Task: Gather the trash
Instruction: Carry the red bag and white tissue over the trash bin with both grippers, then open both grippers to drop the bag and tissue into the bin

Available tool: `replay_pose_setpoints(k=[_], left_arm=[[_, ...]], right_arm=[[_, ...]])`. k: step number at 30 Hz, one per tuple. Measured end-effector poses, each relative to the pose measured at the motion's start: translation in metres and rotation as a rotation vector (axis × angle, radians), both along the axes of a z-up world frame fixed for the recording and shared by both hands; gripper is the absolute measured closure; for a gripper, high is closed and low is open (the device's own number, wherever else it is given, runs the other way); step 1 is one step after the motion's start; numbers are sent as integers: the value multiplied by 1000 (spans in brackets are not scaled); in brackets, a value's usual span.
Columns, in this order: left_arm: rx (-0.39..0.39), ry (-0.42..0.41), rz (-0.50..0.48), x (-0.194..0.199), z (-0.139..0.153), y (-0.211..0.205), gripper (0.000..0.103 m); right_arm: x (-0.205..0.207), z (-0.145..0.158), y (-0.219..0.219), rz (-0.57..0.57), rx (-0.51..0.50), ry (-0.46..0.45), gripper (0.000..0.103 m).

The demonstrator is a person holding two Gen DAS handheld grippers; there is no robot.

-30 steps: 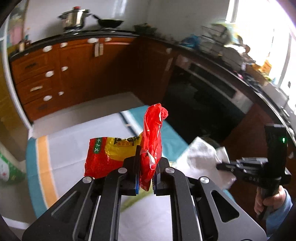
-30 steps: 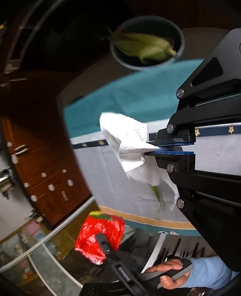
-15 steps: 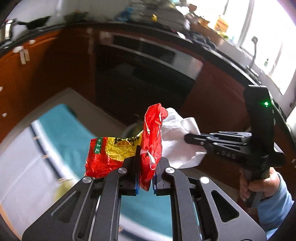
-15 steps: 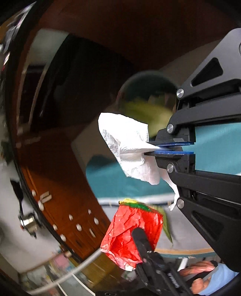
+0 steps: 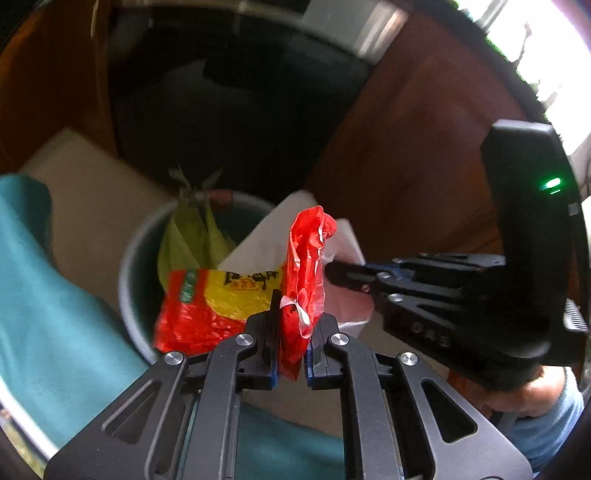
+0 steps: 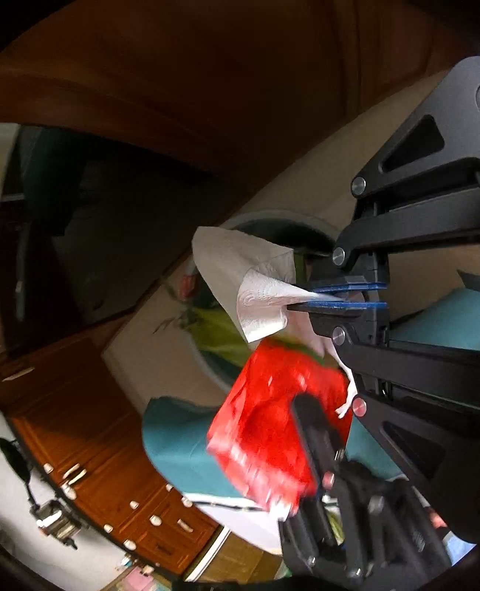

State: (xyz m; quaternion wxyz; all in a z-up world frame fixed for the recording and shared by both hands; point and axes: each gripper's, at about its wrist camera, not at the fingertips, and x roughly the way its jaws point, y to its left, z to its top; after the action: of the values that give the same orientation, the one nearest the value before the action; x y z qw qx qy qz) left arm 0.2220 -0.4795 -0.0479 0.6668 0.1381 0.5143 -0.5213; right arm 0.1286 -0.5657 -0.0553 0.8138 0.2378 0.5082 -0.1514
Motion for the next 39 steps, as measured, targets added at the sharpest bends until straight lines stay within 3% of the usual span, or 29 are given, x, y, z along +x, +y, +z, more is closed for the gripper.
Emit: replay_pose_setpoints(k=[6, 11, 12, 13, 14, 16, 17, 19, 23, 30, 32, 34, 35, 39], left_arm=[[75, 74, -4, 20, -54, -30, 92], [167, 59, -24, 20, -88, -53, 91], [184, 55, -21, 20, -91, -55, 90], [194, 62, -16, 22, -93, -56, 88], [183, 67, -13, 20, -91, -51, 80], [169, 20, -1, 20, -80, -48, 54], [157, -18, 12, 21, -70, -46, 41], [131, -41, 22, 21, -57, -42, 39], [125, -89, 70, 22, -31, -31, 26], [174, -254, 148, 8, -9, 17, 26], [181, -275, 174, 20, -2, 40, 26], [172, -300, 190, 18, 6, 53, 16], [168, -317, 197, 18, 12, 58, 7], [134, -353, 219, 2, 36, 82, 4]], right_arm=[[21, -31, -7, 2, 12, 62, 99], [34, -45, -8, 8, 12, 96, 95], [38, -47, -8, 9, 14, 101, 92], [38, -47, -9, 10, 25, 102, 73], [39, -47, -12, 6, 38, 101, 40], [37, -39, -11, -8, 26, 74, 24], [37, -35, -11, -6, 21, 65, 22], [35, -28, -12, -16, 35, 61, 18], [30, -17, -8, -25, 33, 60, 15], [14, 10, 12, -15, 2, 31, 6], [5, 21, 21, -12, -9, 15, 6], [-1, 30, 29, -5, -22, 6, 6], [-4, 35, 33, -3, -29, 4, 6], [-24, 52, 51, 6, -56, -2, 6]])
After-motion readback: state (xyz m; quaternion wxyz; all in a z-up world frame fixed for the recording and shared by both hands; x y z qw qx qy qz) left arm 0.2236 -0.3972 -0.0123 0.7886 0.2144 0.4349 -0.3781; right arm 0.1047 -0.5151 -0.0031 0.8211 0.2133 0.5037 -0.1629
